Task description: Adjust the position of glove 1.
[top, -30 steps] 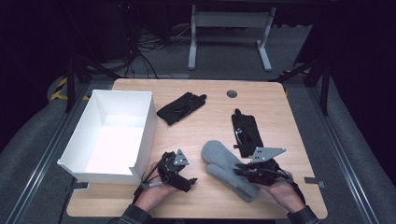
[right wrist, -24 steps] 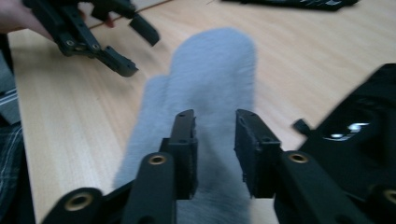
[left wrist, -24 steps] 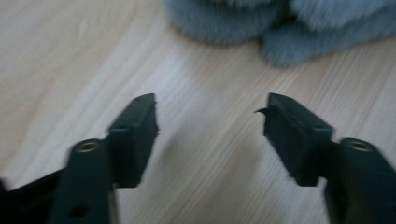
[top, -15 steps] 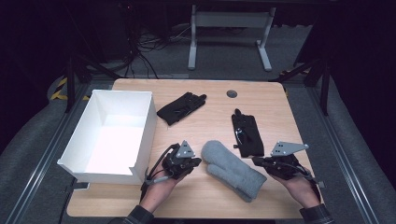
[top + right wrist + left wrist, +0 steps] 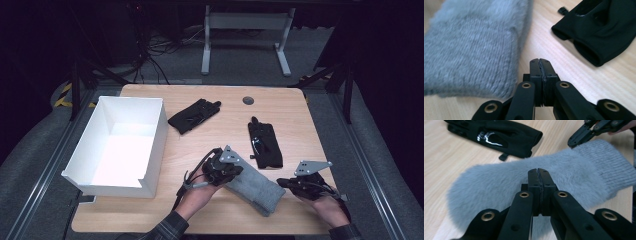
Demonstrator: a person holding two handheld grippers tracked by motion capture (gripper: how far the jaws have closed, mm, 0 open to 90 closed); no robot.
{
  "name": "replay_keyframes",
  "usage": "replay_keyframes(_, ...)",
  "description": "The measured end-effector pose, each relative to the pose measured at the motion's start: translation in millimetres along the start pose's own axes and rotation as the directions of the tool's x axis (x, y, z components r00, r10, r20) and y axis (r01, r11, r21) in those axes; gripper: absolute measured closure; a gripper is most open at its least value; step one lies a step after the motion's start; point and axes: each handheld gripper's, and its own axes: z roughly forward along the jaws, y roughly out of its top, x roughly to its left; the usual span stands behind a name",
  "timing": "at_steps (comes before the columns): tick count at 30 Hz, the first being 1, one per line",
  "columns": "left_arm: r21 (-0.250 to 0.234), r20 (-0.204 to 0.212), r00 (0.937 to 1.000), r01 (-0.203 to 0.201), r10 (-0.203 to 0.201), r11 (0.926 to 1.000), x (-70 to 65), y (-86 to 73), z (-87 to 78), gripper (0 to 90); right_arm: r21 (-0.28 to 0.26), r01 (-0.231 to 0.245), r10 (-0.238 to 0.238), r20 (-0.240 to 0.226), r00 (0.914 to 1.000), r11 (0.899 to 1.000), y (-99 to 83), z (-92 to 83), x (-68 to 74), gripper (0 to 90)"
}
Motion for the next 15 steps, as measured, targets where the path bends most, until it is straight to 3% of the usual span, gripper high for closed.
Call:
replay_keyframes(4,0.063,-0.011,0.9999,0.001,0.0,0.998,2.4,-2.1,15.0,89.6,0.024,0.01,-0.009,-0.027,0.9996,1.0,-3.2,3.7,3.0,90.0)
replay_keyframes(15,0.088,-0.036,0.9992,0.021,-0.018,0.9959,17.6,-0.6,18.8,89.7,0.052,0.056,-0.05,-0.108,0.9929,0.997,0.5,17.1,18.0,90.0)
